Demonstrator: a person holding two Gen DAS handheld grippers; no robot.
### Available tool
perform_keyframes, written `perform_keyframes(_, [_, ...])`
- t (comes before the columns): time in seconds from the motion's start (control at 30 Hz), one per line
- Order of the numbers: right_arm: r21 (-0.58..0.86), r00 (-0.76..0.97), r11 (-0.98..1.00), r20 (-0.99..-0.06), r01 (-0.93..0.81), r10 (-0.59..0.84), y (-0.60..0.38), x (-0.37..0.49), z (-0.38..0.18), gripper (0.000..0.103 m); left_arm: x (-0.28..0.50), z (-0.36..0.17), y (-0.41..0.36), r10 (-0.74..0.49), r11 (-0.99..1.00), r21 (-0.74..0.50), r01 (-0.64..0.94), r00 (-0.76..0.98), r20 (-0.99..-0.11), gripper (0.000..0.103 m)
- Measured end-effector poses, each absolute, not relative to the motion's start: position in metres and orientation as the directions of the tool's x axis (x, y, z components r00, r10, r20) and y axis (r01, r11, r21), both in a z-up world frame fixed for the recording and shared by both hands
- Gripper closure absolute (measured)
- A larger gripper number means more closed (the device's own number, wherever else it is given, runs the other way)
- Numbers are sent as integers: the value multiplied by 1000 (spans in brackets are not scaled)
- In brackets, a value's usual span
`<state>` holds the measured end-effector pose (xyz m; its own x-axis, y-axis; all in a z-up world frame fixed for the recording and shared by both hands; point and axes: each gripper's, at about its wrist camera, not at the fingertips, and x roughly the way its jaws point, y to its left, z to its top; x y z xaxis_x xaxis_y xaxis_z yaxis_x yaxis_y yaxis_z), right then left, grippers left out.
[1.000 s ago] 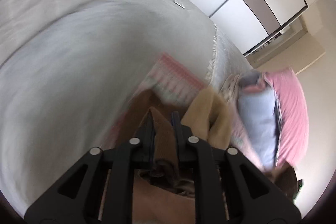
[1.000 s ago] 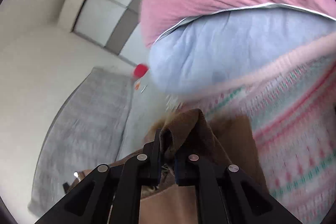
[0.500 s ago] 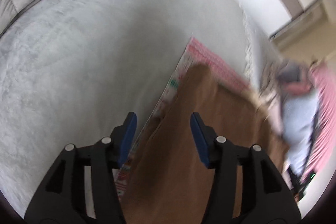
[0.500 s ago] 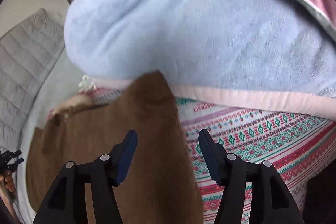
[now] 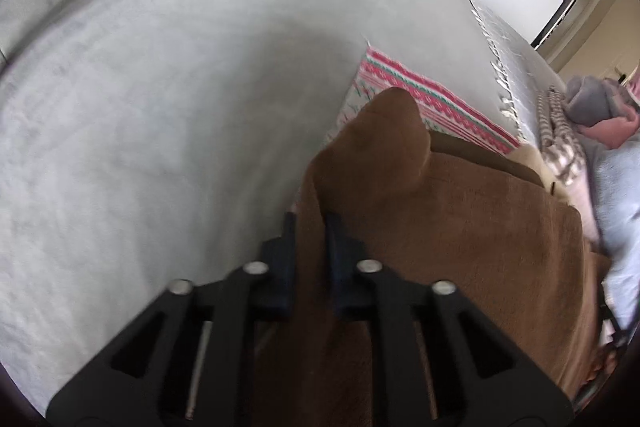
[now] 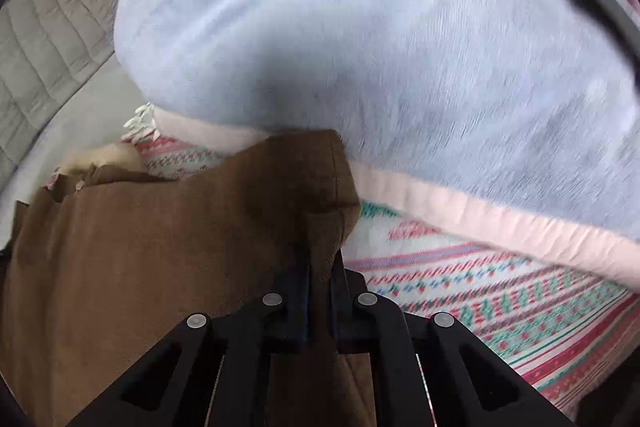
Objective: Fold large clothes
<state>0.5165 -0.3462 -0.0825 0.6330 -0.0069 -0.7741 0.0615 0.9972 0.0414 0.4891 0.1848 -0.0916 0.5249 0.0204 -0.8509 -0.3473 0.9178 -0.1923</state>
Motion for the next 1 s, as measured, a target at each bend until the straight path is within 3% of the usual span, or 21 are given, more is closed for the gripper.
perform_keyframes(0.13, [47,757,993,-651,111,-53,-346,501,-48,98,475,-65,192,127,891,-200,-409,645,-753,98])
perform_keyframes(0.23, [45,767,990,-637,137,-78,-344,508,-48,98,473,-60,203,295,851,-103,-515,631,-717,103])
perform_keyframes(0.4, [-48,604,984,-784,169,-142,-330,543,-120,96,473,-104,215,193,841,-154,-518,555,-809,103])
perform_keyframes(0.5, [-87,604,982,-778,168,-173,-323,543,-121,91,463,-104,230,112,813,-251,-525,565,-817,103])
perform_keyframes(0.57, [-37,604,983,-785,179,-139,-330,536,-108,87,454,-93,240,71,787,-308,-534,575,-815,103])
perform_keyframes(0.63, [102,651,970,-756,222,-70,-347,508,-83,84,436,-75,240,52,768,-351,-536,599,-799,102])
perform_keyframes(0.67, [178,680,956,-733,234,-30,-355,487,-71,75,417,-60,235,48,768,-373,-521,628,-777,99])
perform_keyframes(0.7, [249,703,938,-711,240,8,-363,461,-59,67,401,-48,231,52,775,-378,-507,646,-761,89])
perform_keyframes(0.73, [295,718,926,-695,235,40,-367,437,-51,53,384,-37,223,51,792,-372,-484,660,-750,82])
perform_keyframes(0.77, [322,723,921,-688,220,68,-367,419,-47,49,371,-28,210,44,810,-362,-461,664,-747,71])
perform_keyframes(0.93, [363,617,919,-762,152,198,-356,337,-47,48,308,-5,127,-33,933,-253,-255,641,-767,61])
perform_keyframes(1.0, [403,607,901,-760,159,233,-358,317,-46,48,289,0,101,-62,952,-240,-192,645,-762,50])
